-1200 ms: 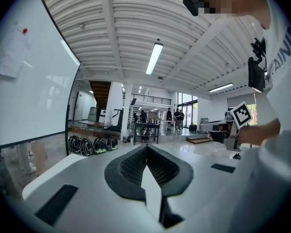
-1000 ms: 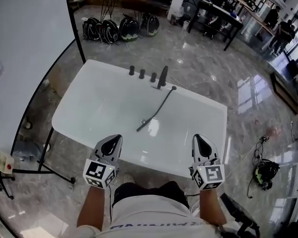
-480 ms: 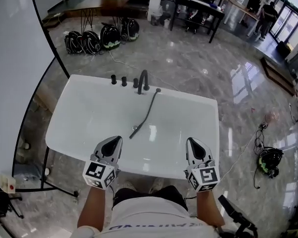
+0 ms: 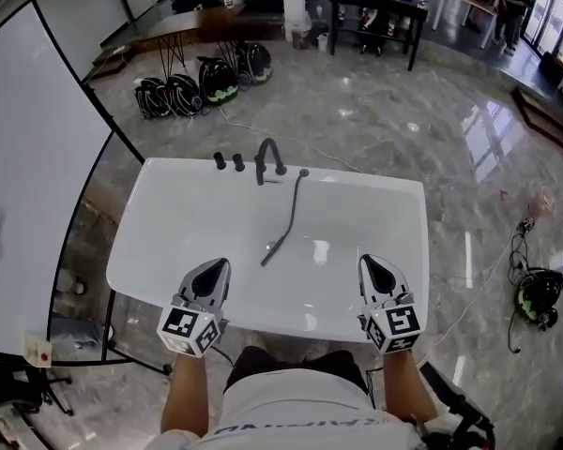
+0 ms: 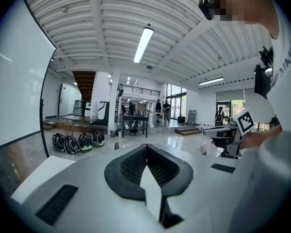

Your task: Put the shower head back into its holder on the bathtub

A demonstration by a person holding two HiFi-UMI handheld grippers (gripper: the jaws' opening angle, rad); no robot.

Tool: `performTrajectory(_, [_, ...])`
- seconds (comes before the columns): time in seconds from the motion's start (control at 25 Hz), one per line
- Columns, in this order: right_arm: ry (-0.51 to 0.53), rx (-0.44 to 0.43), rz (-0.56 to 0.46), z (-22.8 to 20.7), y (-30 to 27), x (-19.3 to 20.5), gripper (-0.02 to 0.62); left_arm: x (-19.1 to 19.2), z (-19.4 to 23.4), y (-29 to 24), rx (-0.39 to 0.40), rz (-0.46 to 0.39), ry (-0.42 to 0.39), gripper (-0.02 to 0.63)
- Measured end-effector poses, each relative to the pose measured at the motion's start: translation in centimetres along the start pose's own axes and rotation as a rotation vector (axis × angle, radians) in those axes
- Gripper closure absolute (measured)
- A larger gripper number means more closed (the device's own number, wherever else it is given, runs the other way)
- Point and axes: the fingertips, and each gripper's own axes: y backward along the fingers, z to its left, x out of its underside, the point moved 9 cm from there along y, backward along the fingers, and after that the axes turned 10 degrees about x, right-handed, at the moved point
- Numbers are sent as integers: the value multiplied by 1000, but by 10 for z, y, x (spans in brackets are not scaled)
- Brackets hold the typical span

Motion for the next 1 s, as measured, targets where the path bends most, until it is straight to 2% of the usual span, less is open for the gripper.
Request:
performTrajectory(0.2, [-5, 17, 43, 6, -17, 9, 583, 9, 16, -17, 45, 21, 17, 588])
performTrajectory(0.36, [25, 38, 64, 16, -28, -2, 583, 4, 38, -26, 85, 5, 39, 588])
performTrajectory(0.48, [72, 38, 99, 37, -45, 0, 583, 9, 61, -23, 101, 23, 44, 588])
performTrajectory(0.6, [139, 41, 124, 58, -96, 17, 583, 21, 107, -37, 120, 27, 31, 588])
performTrajectory(0.68, [178, 26, 156, 78, -144, 41, 583, 43, 151, -48, 119, 36, 37, 588])
performTrajectory(0.84, [293, -95, 362, 115, -189, 104, 583, 118, 194, -43, 20, 134, 181, 588])
performTrajectory(1.0, [367, -193, 439, 156, -272, 169, 583, 183, 269, -59, -44, 163, 240, 588])
